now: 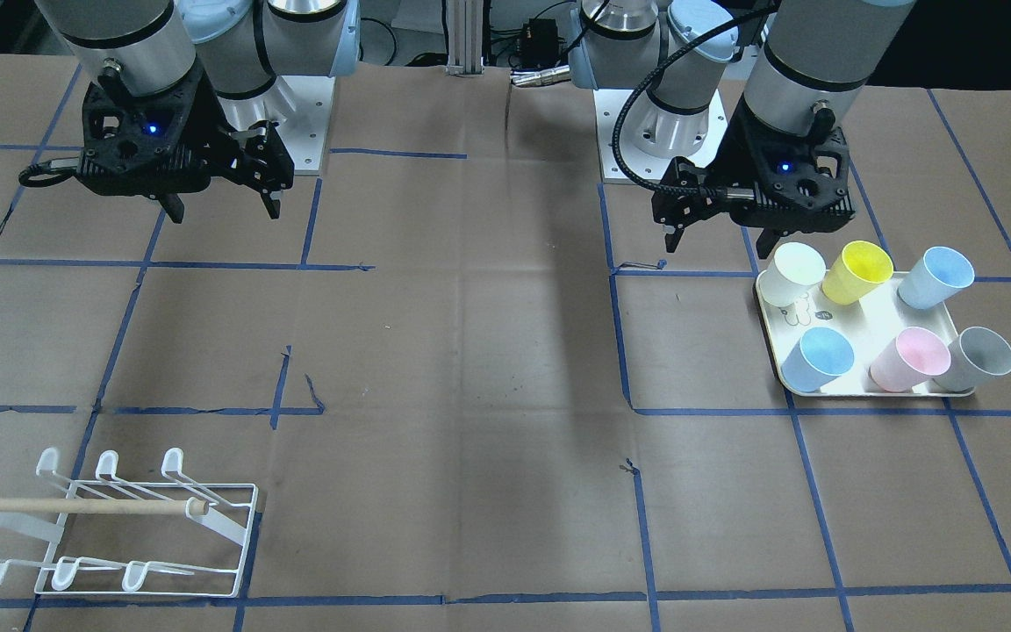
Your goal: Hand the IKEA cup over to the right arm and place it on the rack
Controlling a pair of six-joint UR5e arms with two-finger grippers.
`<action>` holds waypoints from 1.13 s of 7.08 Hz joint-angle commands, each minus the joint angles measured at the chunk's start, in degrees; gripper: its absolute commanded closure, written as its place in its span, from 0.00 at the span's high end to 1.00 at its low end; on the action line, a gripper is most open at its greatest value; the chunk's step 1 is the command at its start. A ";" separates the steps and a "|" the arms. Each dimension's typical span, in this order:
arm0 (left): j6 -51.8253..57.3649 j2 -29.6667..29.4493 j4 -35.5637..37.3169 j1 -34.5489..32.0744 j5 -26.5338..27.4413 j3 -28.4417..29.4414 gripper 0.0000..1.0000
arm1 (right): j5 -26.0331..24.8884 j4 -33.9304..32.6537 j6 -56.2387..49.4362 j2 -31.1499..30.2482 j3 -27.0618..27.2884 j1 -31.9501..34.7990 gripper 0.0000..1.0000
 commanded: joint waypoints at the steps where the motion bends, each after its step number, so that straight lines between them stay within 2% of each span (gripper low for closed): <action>1: 5.82 0.06 0.34 7.78 -0.09 -2.70 1.00 | 0.00 -0.04 0.00 0.00 0.03 0.00 1.00; 4: 15.23 0.32 2.27 18.78 0.00 -7.45 0.99 | 0.00 0.05 0.00 0.00 0.03 0.00 1.00; 6: 16.49 -0.38 7.26 20.57 0.00 -10.87 0.99 | 0.00 0.05 0.00 0.00 0.12 0.00 1.00; 8: 17.10 -2.30 18.22 20.74 0.00 -17.71 0.99 | 0.18 -1.17 0.44 -0.61 0.29 0.17 0.99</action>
